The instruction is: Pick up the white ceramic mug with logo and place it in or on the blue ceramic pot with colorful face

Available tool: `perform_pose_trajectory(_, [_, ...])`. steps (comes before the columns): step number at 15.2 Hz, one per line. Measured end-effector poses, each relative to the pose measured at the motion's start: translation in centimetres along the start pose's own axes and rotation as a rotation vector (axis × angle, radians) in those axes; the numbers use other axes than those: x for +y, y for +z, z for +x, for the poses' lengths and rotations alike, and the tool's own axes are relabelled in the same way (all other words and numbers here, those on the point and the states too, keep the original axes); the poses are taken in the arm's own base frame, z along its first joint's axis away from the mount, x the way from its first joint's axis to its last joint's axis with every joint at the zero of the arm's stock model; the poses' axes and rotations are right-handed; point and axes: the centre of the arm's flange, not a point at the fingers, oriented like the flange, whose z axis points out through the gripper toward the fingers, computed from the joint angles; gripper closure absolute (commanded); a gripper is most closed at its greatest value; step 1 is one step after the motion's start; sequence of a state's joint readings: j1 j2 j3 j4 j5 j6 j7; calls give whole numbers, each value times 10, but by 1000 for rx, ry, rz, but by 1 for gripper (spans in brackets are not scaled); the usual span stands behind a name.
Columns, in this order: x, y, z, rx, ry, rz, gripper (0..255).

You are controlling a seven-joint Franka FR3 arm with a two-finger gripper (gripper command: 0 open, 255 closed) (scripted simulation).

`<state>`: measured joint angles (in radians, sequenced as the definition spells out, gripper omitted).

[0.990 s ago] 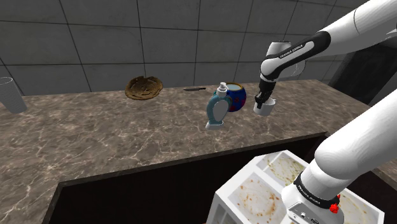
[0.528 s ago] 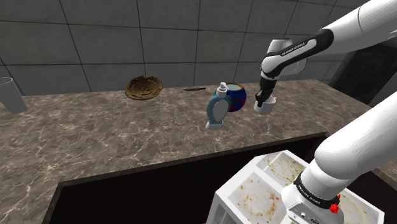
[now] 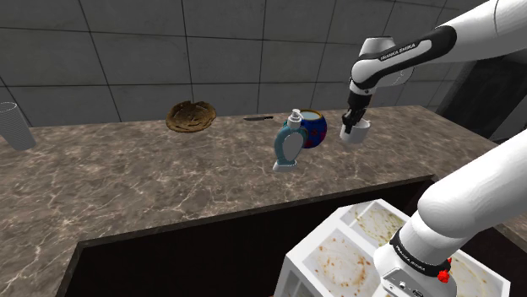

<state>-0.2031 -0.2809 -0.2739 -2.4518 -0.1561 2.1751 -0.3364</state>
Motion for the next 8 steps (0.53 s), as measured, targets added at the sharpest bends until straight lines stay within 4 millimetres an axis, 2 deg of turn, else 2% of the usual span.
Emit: perform_pose_trajectory(8, [1,-41,-1,0,0,0,255])
